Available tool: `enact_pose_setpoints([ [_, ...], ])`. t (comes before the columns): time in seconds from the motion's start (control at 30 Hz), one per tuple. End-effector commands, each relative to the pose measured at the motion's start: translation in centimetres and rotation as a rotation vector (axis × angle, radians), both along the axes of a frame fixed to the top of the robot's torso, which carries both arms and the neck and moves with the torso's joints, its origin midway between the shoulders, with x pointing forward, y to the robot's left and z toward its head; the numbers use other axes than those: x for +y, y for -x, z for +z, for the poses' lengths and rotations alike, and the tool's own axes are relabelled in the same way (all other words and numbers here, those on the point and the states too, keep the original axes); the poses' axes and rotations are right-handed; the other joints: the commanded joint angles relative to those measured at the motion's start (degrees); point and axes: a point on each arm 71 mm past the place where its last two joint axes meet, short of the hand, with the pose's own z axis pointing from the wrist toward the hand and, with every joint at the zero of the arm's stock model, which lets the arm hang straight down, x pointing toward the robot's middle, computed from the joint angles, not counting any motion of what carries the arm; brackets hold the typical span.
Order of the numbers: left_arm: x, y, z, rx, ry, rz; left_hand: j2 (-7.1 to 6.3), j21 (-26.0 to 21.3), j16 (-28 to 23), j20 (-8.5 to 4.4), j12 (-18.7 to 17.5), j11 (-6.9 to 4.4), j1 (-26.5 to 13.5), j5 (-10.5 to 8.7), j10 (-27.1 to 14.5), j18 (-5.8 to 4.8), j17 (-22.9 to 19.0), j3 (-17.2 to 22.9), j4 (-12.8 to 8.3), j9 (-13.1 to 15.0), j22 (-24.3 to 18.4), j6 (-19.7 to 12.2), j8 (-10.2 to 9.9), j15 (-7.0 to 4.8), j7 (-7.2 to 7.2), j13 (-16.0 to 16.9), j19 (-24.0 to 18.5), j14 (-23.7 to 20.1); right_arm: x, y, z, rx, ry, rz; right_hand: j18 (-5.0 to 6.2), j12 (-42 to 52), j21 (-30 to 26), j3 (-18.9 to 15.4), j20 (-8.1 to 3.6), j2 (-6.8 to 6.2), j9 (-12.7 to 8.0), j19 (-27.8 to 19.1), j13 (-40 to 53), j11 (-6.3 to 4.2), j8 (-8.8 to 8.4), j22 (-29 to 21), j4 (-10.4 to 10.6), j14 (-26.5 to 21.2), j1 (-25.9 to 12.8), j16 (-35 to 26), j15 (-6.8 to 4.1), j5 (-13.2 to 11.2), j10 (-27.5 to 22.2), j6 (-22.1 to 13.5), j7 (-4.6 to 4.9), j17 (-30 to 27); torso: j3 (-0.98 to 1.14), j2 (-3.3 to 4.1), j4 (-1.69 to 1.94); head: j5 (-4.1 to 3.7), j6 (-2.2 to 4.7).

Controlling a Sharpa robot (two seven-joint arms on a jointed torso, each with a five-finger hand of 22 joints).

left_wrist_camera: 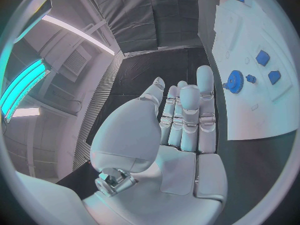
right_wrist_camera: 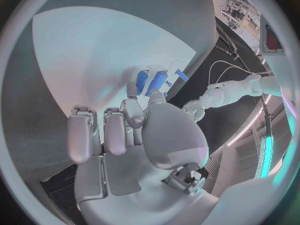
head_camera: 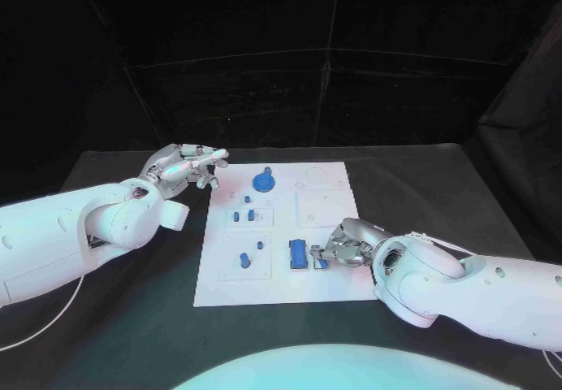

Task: Assemble the parts on the task board

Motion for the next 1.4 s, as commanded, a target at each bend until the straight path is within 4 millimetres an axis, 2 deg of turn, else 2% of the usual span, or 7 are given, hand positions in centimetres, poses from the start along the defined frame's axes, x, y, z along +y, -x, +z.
enact_pose_setpoints([
  [0.03,-0.1,0.0,0.1,-0.008,0.004,-0.008,0.01,-0.29,0.05,0.25,0.40,-0.09,0.61,-0.01,-0.40,0.80,-0.04,-0.20,-0.19,-0.08,-0.07,-0.28,0.35,0.03,-0.12,-0.08,0.15,-0.16,0.2,0.1,0.1,0.003,-0.012,0.017,-0.65,0.21,0.36,-0.34,-0.08,0.22,0.08,0.25,0.06,-0.02,0.30,5.23,-0.05,3.44,-0.25,0.33,-0.36,0.28,0.42,0.03,-0.22,0.64,-0.03,0.01,-0.01,0.01,-0.05],
  [0.43,-0.1,0.0,0.1,-0.007,0.004,-0.008,0.01,-0.29,0.05,0.25,0.40,-0.09,0.61,-0.01,-0.40,0.80,-0.04,-0.20,-0.19,-0.08,-0.07,-0.28,0.35,0.03,-0.12,-0.08,0.15,-0.16,0.1,0.1,0.1,0.009,-0.022,0.018,-0.66,0.27,0.39,-0.21,-0.11,0.63,0.15,0.28,0.13,-0.07,0.40,5.30,-0.13,3.45,-0.07,0.35,-0.40,0.64,0.48,-0.01,-0.26,0.67,-0.02,-0.09,0.05,-0.04,-0.04],
  [0.53,-0.1,0.0,0.1,-0.007,0.004,-0.007,0.01,-0.29,0.05,0.25,0.40,-0.09,0.61,-0.01,-0.40,0.80,-0.04,-0.20,-0.19,-0.08,-0.07,-0.28,0.35,0.03,-0.12,-0.08,0.15,-0.16,0.0,0.1,0.0,0.010,-0.019,0.020,-0.65,0.24,0.38,-0.15,-0.16,0.31,0.25,0.26,0.18,-0.09,0.50,5.28,-0.55,3.44,1.07,0.32,-0.44,0.38,0.48,-0.21,-0.27,0.65,-0.04,-0.07,0.01,0.04,-0.01],
  [0.6,0.0,0.0,0.2,-0.007,0.004,-0.007,0.01,-0.29,0.05,0.25,0.40,-0.09,0.61,-0.01,-0.40,0.80,-0.04,-0.20,-0.19,-0.08,-0.07,-0.28,0.35,0.03,-0.12,-0.08,0.15,-0.16,-0.1,0.1,0.0,0.013,-0.017,0.030,-0.63,0.11,0.33,-0.04,-0.20,-0.26,0.38,0.20,0.17,-0.09,0.65,5.21,-1.27,3.42,2.87,0.29,-0.45,-1.21,0.43,-0.37,-0.24,0.62,-0.03,-0.03,0.00,0.01,0.04],
  [0.77,0.0,0.0,0.2,-0.007,0.003,-0.005,0.01,-0.29,0.05,0.25,0.40,-0.09,0.61,-0.01,-0.40,0.80,-0.04,-0.20,-0.19,-0.08,-0.07,-0.28,0.35,0.03,-0.12,-0.08,0.15,-0.16,-0.2,0.3,0.0,0.024,-0.010,0.073,-0.56,-0.31,0.12,0.50,-0.20,-1.59,0.69,-0.03,0.10,-0.06,0.98,4.94,-4.49,3.35,8.38,0.08,-0.41,-7.75,0.21,-0.81,-0.09,0.41,-0.02,0.02,-0.02,0.04,0.01],
  [0.83,0.1,0.0,0.1,-0.006,0.002,-0.004,0.01,-0.29,0.05,0.25,0.40,-0.09,0.61,-0.01,-0.40,0.80,-0.04,-0.20,-0.19,-0.08,-0.07,-0.28,0.35,0.03,-0.12,-0.08,0.15,-0.16,-0.2,0.4,0.0,0.024,-0.011,0.083,-0.56,-0.37,0.10,0.41,-0.17,-1.77,0.73,-0.05,0.10,0.01,1.03,4.93,-4.83,3.35,8.86,0.05,-0.38,-8.66,0.19,-0.89,-0.07,0.40,-0.01,0.02,-0.04,0.04,-0.01],
  [1.4,0.2,-0.1,0.1,-0.001,-0.003,0.002,0.08,-0.33,0.07,0.25,0.45,-0.09,0.64,-0.01,-0.42,0.80,-0.07,-0.27,-0.20,-0.09,-0.11,-0.29,0.38,0.03,-0.12,-0.12,0.15,-0.20,-0.8,0.4,0.0,0.033,-0.020,0.081,-0.61,-0.12,0.20,-0.70,0.01,-0.90,0.91,0.07,0.40,0.19,1.28,5.15,-3.00,3.41,6.71,0.19,-0.22,-8.73,0.39,-0.98,0.08,0.66,-0.02,0.03,0.04,-0.01,-0.26],
])
